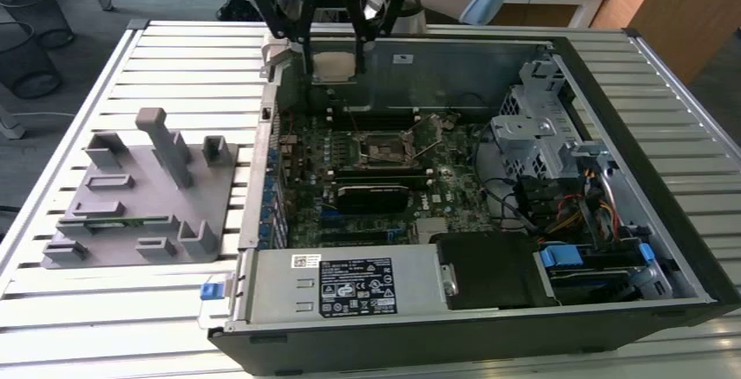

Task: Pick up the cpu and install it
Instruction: 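Pick up the cpu and move it towards the insertion slot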

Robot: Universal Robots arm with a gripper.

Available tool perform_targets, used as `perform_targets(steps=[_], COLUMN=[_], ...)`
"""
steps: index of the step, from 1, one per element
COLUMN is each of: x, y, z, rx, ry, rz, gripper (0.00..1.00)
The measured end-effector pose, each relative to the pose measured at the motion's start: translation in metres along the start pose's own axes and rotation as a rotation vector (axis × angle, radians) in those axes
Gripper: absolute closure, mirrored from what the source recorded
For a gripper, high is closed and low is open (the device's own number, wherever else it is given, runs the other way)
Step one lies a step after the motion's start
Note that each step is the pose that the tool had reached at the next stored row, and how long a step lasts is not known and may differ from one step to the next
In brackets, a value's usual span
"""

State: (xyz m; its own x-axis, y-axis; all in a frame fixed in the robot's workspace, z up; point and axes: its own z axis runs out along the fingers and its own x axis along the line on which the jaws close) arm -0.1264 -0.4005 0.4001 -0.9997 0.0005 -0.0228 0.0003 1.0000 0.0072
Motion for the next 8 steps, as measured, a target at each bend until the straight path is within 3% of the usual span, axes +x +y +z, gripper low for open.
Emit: perform_targets(steps=[8], x=[-0.0199], y=[0.0000], z=[0.0013], rx=[0.0000], ry=[0.0000], rz=[0.000], gripper=[0.46])
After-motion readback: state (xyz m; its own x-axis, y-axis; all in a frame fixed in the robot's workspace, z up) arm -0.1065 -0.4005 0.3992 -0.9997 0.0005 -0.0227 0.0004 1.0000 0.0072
